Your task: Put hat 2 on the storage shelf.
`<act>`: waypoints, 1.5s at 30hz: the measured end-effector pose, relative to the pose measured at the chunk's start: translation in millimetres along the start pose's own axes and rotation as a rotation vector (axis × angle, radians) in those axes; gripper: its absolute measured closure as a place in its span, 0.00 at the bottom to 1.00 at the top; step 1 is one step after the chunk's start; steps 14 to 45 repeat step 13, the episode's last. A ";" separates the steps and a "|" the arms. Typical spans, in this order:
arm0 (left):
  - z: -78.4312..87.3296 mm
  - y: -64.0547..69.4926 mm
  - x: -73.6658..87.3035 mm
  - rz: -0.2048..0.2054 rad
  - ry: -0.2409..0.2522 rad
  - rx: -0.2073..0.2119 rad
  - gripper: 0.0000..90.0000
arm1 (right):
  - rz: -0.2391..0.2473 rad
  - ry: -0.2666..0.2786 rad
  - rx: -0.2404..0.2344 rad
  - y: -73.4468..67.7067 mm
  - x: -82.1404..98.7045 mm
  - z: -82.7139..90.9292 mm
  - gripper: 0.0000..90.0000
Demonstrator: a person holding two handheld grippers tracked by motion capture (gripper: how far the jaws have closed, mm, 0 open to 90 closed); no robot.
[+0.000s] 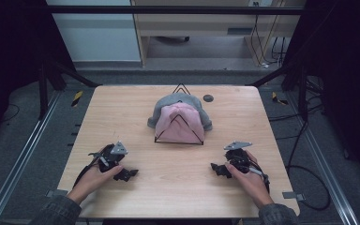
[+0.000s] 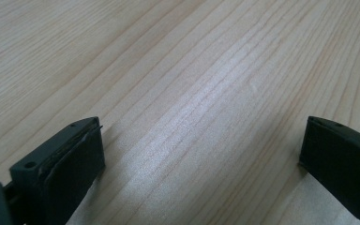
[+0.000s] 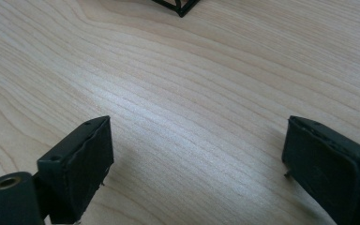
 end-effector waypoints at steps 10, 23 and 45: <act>2.8 -0.2 4.2 0.014 0.034 -0.017 0.00 | 0.044 0.068 0.053 -6.4 7.8 -0.3 0.06; 3.1 -0.3 4.4 0.014 0.029 -0.016 0.00 | 0.050 0.066 0.049 -5.5 8.3 0.2 0.06; 3.1 -0.3 4.4 0.014 0.029 -0.016 0.00 | 0.050 0.066 0.049 -5.5 8.3 0.2 0.06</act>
Point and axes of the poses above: each handheld gripper's, and its own axes: z roughly backward along the jaws, x roughly out of its underside, y roughly to its right, the point moved 7 cm from there along -z, roughly forward along the jaws, and after that the axes turned 8 degrees about y, right-handed, at the moved point
